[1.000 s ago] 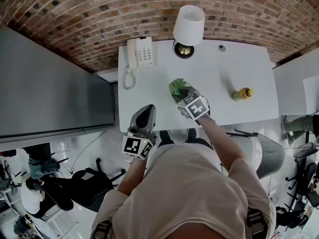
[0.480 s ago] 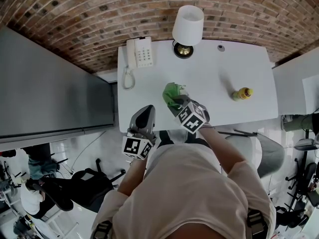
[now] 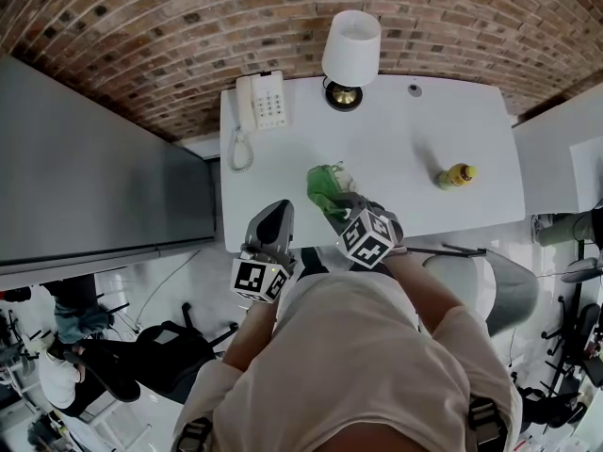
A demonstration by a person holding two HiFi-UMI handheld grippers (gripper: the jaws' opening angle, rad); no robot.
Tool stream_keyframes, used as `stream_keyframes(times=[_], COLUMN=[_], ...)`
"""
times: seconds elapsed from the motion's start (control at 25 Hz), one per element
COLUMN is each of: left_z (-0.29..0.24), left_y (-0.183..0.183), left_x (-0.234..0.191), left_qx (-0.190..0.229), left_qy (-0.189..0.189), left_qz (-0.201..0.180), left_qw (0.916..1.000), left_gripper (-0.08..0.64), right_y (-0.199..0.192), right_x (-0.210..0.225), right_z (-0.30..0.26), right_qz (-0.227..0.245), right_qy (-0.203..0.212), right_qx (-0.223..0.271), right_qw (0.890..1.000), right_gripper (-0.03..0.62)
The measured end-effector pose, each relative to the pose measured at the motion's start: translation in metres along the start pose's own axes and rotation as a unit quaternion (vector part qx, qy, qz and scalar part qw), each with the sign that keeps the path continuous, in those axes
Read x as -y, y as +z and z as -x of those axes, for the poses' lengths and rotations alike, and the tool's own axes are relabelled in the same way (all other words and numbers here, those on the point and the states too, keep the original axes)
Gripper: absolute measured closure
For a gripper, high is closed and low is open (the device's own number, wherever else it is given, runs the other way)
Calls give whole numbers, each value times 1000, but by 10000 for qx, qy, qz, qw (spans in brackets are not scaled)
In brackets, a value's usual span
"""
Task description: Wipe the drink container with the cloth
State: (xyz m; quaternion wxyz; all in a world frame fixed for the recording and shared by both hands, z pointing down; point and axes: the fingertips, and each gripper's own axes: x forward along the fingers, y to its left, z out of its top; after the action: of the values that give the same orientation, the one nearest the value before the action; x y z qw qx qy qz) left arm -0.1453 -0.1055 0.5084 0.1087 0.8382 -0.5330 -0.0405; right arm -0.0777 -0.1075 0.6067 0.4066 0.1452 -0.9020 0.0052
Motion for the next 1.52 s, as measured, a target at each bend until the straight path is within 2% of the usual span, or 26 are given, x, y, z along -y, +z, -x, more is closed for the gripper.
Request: stream_keyframes(times=[0.36,0.48,0.56,0.72,1.0,1.12,1.32,1.52], left_z=[-3,-4,-4,-6,-9,-11,-14,-15], left_y=[0,1,2,3,10,15,28,53], left_x=[1,0,-1,-3,-4,-5,-7,-7], left_qx=[-26,-20,-29,-28,25,75,221,396], left_qy=[-23,-36,-9,-16,-21,-11,98,186], left_qz=[-13,-17,-16,-69,-179,-235,-247,-164], left_qw=[10000,10000,10000,10000,9998,9997,9994,9989], left_gripper=[551,551,551,551,551,551,551,551], right_y=[-14,-10,-5,4,18,26,39,48], right_x=[2,9,16,35,73,87,100,107], right_z=[13,22,29,45,90,114,153,185], right_qz=[176,-117,-522,-1593,-2181,-2314,-2267,-2069], right_qy=[-309,-466,-528,-596,-1072,-1296,-1652,-1966], right_qx=[-23,261,609,1483,2488,2869,3372,3616], right_qw=[9994,9985,9954,9742,9376,9205,8987,8876], right_gripper=[529,529,529,529,529,529,529,529])
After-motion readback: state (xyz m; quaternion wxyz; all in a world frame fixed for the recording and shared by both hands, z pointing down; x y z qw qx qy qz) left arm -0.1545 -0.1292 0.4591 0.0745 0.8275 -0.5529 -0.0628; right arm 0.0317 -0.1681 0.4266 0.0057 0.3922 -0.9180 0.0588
